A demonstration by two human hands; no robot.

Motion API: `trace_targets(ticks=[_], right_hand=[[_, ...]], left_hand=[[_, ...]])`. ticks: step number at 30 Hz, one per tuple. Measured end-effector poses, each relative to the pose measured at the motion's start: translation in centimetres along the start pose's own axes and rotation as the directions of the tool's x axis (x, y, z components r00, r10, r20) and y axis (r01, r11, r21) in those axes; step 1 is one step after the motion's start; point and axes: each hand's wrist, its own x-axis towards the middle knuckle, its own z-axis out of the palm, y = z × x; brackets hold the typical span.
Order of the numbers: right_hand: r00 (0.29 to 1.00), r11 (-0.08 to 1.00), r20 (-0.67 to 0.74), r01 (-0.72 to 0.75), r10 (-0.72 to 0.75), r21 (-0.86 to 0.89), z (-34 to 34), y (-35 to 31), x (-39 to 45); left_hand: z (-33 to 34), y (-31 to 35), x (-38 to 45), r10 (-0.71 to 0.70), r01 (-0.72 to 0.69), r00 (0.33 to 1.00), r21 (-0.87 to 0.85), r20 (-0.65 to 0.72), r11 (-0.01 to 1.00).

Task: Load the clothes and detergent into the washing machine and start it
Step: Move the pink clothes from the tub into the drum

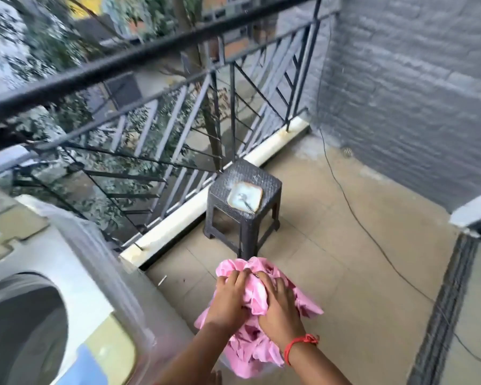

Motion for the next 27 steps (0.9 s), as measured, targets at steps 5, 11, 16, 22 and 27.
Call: trace_targets(ticks=[5,11,16,22,27], right_hand=[[0.983,0.985,-0.068,0.170,-0.171,-0.025,-7.5,-5.9,-3.0],[0.889,0.903,-0.159,0.427,-0.428,-0.047,-16.1,-15.7,-5.2],[0.766,0.789,-0.210,0.613,-0.607,-0.044,-20.7,-25.4,-7.9],[0.564,0.577,-0.177,0.817,-0.806,-0.025,-22.8,-38.1,-13.2],[0.407,0.406,-0.158,0.913,-0.900,0.037,-20.7,-48.6,-16.6]], left_hand=[[-8.5,3.8,-3.9,-0.008,0.005,0.984,-0.020,-0.176,1.000],[-20.6,7.3,-9.3,0.020,-0.018,0.870,0.009,-0.493,1.000],[-30.3,8.0,-15.7,-0.019,0.028,0.730,0.002,-0.683,1.000],[-39.3,4.4,-24.6,-0.062,0.151,0.530,0.022,-0.846,0.988],[-45.1,0.2,-33.0,-0.072,0.273,0.382,0.039,-0.921,0.961]])
